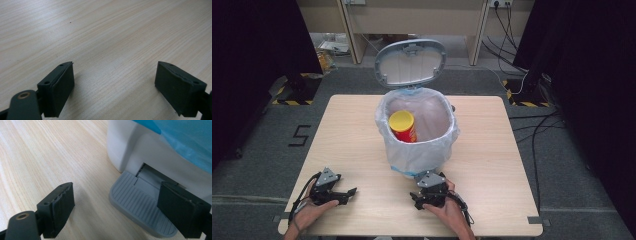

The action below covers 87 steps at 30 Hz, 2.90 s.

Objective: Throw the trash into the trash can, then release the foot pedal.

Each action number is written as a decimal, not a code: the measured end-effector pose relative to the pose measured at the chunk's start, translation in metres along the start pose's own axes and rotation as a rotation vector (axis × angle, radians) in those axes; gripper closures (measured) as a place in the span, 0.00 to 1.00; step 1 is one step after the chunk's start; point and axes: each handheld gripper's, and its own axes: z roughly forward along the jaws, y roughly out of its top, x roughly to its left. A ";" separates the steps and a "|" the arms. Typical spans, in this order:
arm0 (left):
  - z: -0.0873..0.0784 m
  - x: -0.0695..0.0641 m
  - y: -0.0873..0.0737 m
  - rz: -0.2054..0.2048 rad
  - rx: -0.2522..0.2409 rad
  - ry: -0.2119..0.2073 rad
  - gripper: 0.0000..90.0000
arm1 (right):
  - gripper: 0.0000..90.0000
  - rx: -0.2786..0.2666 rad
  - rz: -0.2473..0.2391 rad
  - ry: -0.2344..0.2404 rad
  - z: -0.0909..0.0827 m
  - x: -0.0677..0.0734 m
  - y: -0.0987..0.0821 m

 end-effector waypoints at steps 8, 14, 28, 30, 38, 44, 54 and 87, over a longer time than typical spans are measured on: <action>0.000 0.000 0.000 -0.001 -0.001 0.000 0.17 | 0.16 0.000 -0.001 0.000 0.000 0.000 0.000; 0.001 0.000 0.001 0.002 0.003 0.003 0.17 | 0.16 0.000 0.005 0.005 0.000 0.000 0.000; 0.002 0.000 0.002 0.002 0.000 0.000 0.17 | 0.16 -0.005 0.021 0.021 -0.001 -0.003 0.001; 0.002 0.000 0.002 0.001 0.000 0.001 0.16 | 0.16 -0.015 0.035 0.039 -0.002 -0.005 0.000; 0.003 0.000 0.003 -0.001 -0.001 0.000 0.16 | 0.16 -0.030 0.067 0.060 -0.003 -0.009 -0.001; 0.003 0.000 0.003 -0.001 -0.001 0.000 0.16 | 0.16 -0.047 0.073 0.064 -0.004 -0.010 -0.001; 0.003 0.000 0.003 -0.002 -0.004 0.000 0.16 | 0.17 -0.108 0.090 0.066 -0.013 -0.014 0.002; 0.003 0.000 0.003 0.000 0.001 -0.002 0.16 | 0.21 -0.137 0.229 -0.154 -0.096 -0.065 -0.039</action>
